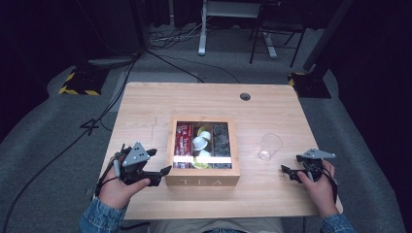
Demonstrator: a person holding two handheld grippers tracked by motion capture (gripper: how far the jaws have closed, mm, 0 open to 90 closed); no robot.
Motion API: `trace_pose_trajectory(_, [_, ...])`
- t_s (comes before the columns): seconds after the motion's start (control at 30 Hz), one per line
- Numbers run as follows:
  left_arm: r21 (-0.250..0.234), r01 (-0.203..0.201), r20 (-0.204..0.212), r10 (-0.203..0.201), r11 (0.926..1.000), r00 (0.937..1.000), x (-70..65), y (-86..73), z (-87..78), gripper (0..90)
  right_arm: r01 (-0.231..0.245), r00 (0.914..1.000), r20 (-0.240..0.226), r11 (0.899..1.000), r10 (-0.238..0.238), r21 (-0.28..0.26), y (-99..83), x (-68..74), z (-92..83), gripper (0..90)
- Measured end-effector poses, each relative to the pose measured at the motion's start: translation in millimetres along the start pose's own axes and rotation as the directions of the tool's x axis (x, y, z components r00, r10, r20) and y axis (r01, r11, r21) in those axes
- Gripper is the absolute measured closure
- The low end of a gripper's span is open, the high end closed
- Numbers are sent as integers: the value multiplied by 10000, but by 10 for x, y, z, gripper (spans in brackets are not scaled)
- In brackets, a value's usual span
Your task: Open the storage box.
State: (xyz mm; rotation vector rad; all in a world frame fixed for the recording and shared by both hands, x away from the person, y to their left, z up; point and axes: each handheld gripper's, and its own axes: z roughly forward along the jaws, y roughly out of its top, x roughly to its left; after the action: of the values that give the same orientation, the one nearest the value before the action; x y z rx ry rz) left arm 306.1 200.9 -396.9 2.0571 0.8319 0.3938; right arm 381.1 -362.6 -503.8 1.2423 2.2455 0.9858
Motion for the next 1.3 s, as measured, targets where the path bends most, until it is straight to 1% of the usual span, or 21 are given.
trace_pose_trajectory(0.07, [65, 48, 79, -48, 10000, 10000, -9, -8, 31, 239, 3, 10000, 1, 10000, -3, -2, 0, 0, 0, 154])
trace_pose_trajectory(0.17, [229, 150, -4, -150, 9996, 9999, -1, -39, 96, 237, 2, 10000, 4, 10000, -2, -1, 0, 0, 0, 154])
trace_pose_trajectory(0.27, [574, 329, 64, -333, 9978, 9994, -13, -81, 190, 235, 2, 10000, 2, 10000, -2, -2, 0, 0, 0, 154])
trace_pose_trajectory(0.33, [659, 331, 81, -337, 9973, 9994, -18, -92, 218, 234, 3, 10000, 3, 10000, -3, -1, 0, 0, 0, 154])
trace_pose_trajectory(0.37, [759, 413, 210, -430, 9963, 9989, -31, -109, 266, 234, 4, 10000, 3, 10000, -4, -2, 0, 0, 0, 155])
trace_pose_trajectory(0.4, [759, 413, 210, -430, 9963, 9989, -31, -109, 266, 231, 4, 10000, 3, 10000, -4, -2, 0, 0, 0, 155])
trace_pose_trajectory(0.5, [920, 398, 434, -440, 9950, 9981, -45, -132, 318, 224, 4, 10000, 2, 10000, -4, -1, 0, 0, 0, 154])
trace_pose_trajectory(0.53, [1033, 430, 462, -480, 9937, 9978, -48, -140, 331, 222, 1, 10000, 3, 10000, -1, 0, 0, 0, 0, 154])
trace_pose_trajectory(0.67, [1422, 491, 306, -540, 9886, 9981, -39, -185, 383, 219, 4, 10000, 4, 10000, -4, 1, 0, 0, 0, 154])
trace_pose_trajectory(0.7, [1600, 569, 539, -663, 9855, 9963, -49, -207, 415, 221, 5, 10000, 3, 10000, -5, 0, 0, 0, 0, 154])
trace_pose_trajectory(0.77, [1854, 383, 442, -472, 9819, 9979, -60, -224, 442, 238, 3, 10000, 2, 10000, -3, -1, 0, 0, 0, 154])
trace_pose_trajectory(0.8, [1854, 383, 442, -472, 9819, 9979, -60, -224, 442, 244, 3, 10000, 2, 10000, -3, -1, 0, 0, 0, 154])
trace_pose_trajectory(0.87, [2001, 407, 382, -493, 9789, 9981, -64, -236, 461, 246, 2, 10000, 2, 10000, -2, 0, 0, 0, 0, 154])
trace_pose_trajectory(1.0, [2077, 400, 375, -488, 9774, 9981, -54, -241, 453, 278, 3, 10000, 4, 10000, -3, 2, 0, 0, 0, 154])
trace_pose_trajectory(1.07, [2119, 306, 360, -391, 9768, 9986, -52, -234, 443, 300, 13, 10000, 9, 10000, -13, 2, 0, 0, 0, 154])
trace_pose_trajectory(1.1, [2196, 366, 355, -455, 9749, 9983, -56, -227, 437, 305, 13, 10000, 9, 10000, -13, 5, 0, 1, 0, 154])
trace_pose_trajectory(1.2, [2235, 361, 340, -448, 9740, 9984, -58, -219, 438, 307, 25, 10000, 11, 10000, -25, 2, 0, 2, 0, 154])
trace_pose_trajectory(1.3, [2280, 287, 269, -357, 9732, 9990, -68, -209, 432, 318, 58, 10000, -19, 10000, -58, 10, 1, 2, 0, 154])
